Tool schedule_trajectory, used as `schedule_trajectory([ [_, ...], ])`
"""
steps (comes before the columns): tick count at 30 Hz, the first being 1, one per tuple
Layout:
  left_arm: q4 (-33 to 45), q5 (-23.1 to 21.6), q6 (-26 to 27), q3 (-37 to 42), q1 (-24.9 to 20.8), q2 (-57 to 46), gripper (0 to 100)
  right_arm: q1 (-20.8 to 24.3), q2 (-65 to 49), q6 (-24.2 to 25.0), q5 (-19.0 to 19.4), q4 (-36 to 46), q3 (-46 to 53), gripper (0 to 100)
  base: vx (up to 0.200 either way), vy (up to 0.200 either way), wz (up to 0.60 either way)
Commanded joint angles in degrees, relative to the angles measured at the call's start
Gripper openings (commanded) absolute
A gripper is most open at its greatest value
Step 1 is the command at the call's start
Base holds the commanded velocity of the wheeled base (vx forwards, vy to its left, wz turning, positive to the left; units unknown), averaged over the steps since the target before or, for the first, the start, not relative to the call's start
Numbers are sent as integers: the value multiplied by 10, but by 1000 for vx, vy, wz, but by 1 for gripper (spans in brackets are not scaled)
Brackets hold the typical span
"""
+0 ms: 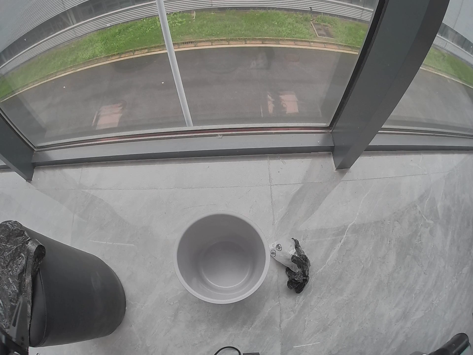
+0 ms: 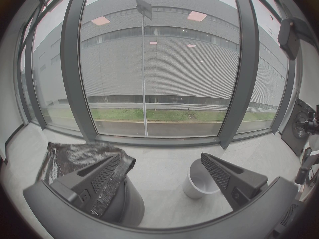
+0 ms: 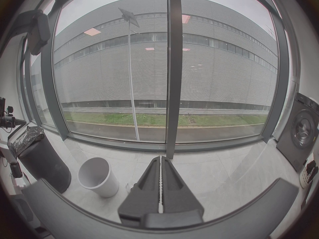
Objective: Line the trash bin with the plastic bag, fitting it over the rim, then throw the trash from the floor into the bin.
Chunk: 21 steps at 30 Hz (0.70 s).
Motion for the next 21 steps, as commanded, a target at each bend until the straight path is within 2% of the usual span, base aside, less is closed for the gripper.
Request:
schedule_trajectory([
  [1,75,11,75,-70,-6,101,100,21,279,-14,22,-116,-86,0,0,0,0],
  [6,53,92,239,-40,7,208,100,76,455,-17,9,-285,-89,0,0,0,0],
  [7,51,93,243,-39,7,212,100,77,459,-16,9,-290,-89,0,0,0,0],
  [9,18,109,270,-41,8,285,100,96,562,-5,-19,-359,-103,0,0,0,0],
  [10,18,109,270,-41,8,285,100,96,562,-5,-19,-359,-103,0,0,0,0],
  [13,-37,124,276,-63,26,408,100,142,693,56,-57,-480,-117,0,0,0,0],
  [15,-68,136,292,-72,42,460,100,159,745,69,-87,-545,-123,0,0,0,0],
  [18,-127,152,327,-77,72,525,100,170,797,69,-144,-629,-128,0,0,0,0],
  [21,-175,166,359,-77,100,564,100,176,807,69,-165,-659,-121,0,0,0,0],
])
